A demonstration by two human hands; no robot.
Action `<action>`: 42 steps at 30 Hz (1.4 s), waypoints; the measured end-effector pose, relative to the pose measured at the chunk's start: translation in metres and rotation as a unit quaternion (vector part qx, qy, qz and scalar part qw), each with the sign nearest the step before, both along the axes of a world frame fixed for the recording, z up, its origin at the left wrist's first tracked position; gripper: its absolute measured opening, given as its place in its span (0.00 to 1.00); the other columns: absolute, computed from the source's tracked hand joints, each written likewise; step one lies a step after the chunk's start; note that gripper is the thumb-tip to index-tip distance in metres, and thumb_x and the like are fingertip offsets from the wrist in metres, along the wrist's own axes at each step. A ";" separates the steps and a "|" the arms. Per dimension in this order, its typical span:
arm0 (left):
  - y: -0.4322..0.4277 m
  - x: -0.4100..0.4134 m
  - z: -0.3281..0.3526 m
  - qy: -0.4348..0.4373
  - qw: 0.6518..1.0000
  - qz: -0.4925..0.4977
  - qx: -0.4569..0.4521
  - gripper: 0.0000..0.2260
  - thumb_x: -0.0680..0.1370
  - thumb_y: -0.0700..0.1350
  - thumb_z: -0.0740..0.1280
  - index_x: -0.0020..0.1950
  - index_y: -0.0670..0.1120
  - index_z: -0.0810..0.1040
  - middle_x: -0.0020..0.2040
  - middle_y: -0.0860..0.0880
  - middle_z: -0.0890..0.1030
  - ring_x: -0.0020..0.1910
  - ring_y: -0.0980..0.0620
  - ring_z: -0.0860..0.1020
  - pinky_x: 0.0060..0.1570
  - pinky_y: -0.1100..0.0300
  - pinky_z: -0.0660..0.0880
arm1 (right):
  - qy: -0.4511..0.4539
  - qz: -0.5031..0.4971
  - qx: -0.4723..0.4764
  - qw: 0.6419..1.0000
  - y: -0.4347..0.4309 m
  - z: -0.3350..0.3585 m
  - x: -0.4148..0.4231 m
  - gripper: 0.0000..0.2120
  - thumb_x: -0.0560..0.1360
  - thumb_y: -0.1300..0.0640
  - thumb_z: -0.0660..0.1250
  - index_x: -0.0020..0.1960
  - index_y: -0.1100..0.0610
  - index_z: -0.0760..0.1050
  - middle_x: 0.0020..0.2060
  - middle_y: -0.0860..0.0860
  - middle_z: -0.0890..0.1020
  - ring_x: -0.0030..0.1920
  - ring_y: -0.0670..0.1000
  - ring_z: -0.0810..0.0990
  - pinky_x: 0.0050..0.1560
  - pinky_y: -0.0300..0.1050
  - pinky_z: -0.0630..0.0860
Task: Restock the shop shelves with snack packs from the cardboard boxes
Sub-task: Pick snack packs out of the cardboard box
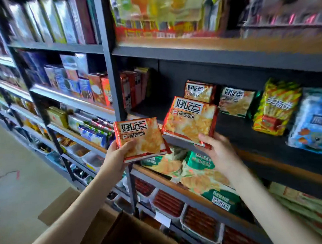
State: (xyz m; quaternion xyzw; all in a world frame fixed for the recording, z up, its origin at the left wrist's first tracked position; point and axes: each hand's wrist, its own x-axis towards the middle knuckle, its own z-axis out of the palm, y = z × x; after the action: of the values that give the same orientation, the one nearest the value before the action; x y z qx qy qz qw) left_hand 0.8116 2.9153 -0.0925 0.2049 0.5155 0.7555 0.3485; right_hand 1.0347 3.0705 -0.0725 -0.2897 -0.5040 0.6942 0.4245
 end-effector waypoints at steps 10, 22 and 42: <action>0.075 -0.076 0.035 0.012 0.997 -0.067 0.039 0.12 0.76 0.38 0.68 0.59 0.41 0.75 0.51 0.44 0.84 0.42 0.50 0.84 0.36 0.61 0.80 | -0.100 -0.129 0.002 0.987 0.112 0.035 -0.073 0.14 0.75 0.69 0.67 0.59 0.61 0.74 0.52 0.54 0.80 0.55 0.54 0.78 0.53 0.48 0.77; 0.125 -0.114 0.031 0.033 0.995 -0.087 0.035 0.20 0.74 0.42 0.72 0.64 0.43 0.72 0.55 0.44 0.83 0.51 0.47 0.83 0.51 0.51 0.79 | -0.686 -0.161 0.486 0.517 0.164 0.036 -0.109 0.51 0.71 0.34 0.66 0.77 0.46 0.33 0.77 0.53 0.35 0.77 0.55 0.36 0.73 0.57 0.34; 0.155 -0.108 0.041 0.074 0.986 -0.150 0.017 0.20 0.72 0.45 0.74 0.61 0.46 0.73 0.54 0.47 0.84 0.52 0.48 0.83 0.57 0.46 0.78 | -0.583 -0.248 0.429 0.644 0.160 0.045 -0.143 0.28 0.78 0.38 0.58 0.73 0.51 0.62 0.78 0.54 0.50 0.77 0.56 0.45 0.74 0.55 0.41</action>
State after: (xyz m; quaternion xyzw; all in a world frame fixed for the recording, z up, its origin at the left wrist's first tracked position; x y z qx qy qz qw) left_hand 0.7040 3.0707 -0.0515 0.3415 0.4902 0.6860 0.4152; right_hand 0.8921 3.2303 -0.0279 -0.5337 -0.7982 -0.0430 0.2762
